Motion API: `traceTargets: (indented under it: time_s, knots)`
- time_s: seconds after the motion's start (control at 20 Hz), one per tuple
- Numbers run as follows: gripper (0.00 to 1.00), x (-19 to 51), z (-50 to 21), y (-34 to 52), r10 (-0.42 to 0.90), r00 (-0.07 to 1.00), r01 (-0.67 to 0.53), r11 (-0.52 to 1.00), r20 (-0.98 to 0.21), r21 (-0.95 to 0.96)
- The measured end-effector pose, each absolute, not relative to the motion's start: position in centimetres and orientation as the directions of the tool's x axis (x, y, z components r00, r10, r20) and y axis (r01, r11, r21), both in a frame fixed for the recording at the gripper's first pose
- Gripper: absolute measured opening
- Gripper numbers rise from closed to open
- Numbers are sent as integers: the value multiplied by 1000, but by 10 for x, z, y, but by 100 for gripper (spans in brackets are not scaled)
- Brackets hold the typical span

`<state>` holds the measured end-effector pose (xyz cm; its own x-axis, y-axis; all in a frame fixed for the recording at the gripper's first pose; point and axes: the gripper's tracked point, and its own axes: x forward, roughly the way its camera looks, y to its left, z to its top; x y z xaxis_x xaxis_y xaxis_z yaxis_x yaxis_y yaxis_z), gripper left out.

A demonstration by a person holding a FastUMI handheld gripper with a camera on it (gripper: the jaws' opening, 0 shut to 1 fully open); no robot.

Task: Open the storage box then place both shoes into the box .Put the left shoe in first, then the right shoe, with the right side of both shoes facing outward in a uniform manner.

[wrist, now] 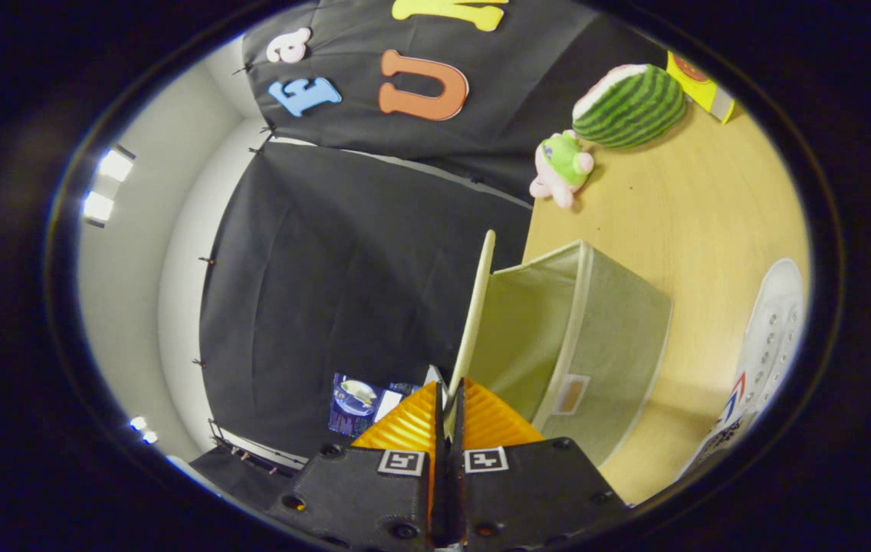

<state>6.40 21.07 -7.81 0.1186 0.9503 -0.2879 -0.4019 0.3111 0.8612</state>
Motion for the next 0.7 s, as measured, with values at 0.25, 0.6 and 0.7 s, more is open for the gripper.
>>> traceTargets:
  time_s: [0.25,0.6,0.7]
  knots:
    - [5,47,-46,244,947,153,-438,321,-282,840]
    - [5,49,-17,284,914,236,-463,405,-331,788]
    - [5,51,-9,298,912,253,-467,408,-323,785]
